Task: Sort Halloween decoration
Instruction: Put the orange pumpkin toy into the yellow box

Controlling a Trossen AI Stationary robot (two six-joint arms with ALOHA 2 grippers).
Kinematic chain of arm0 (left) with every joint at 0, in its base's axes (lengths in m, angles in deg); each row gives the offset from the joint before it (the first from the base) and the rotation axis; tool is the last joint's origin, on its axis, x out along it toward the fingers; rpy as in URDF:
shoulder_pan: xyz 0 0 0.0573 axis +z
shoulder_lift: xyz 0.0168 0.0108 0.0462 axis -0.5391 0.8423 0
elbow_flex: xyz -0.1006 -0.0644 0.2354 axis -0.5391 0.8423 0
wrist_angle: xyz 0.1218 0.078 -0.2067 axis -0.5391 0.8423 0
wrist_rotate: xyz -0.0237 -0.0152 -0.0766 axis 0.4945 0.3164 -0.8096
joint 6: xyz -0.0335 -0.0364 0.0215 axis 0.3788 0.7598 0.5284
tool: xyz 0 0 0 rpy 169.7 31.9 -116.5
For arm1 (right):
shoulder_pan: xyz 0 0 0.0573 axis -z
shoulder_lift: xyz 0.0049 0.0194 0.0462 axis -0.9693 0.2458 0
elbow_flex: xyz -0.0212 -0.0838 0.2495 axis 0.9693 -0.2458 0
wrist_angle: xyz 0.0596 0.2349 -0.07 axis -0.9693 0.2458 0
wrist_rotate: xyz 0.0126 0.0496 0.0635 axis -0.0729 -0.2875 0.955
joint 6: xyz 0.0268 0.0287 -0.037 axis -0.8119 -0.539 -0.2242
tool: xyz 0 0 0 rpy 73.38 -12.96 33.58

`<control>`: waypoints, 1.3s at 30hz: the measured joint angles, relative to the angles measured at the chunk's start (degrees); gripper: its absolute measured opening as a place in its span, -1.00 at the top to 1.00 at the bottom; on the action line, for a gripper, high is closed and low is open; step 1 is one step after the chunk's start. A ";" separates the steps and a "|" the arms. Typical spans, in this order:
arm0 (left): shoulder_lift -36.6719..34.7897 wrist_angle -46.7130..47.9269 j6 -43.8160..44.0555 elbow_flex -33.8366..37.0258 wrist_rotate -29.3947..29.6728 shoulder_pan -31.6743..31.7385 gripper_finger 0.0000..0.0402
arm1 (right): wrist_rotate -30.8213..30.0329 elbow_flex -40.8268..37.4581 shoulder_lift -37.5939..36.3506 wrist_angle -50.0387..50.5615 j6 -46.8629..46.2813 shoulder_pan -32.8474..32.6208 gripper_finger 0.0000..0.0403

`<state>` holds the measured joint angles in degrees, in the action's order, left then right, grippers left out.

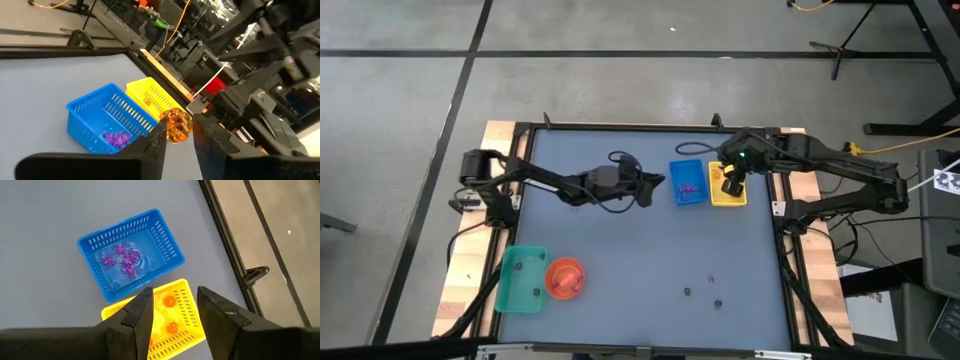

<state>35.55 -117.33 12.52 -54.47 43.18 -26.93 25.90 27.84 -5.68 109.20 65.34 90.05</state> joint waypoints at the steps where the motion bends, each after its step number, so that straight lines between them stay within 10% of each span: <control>1: 1.47 -0.01 -0.04 -1.45 -0.14 0.02 0.61 | 0.00 -0.02 -0.21 0.52 -0.01 0.00 0.25; 22: 36.84 0.57 -17.03 -47.00 -2.92 0.18 0.61 | -0.84 -0.02 -7.37 3.33 -4.42 0.00 0.25; 39: 42.84 3.15 -25.71 -51.87 -3.19 0.29 0.61 | -0.83 -0.02 -7.35 3.38 -4.67 0.00 0.25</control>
<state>78.39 -114.18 -13.19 -106.34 39.98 -26.64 25.07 27.82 -13.03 112.58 60.67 90.05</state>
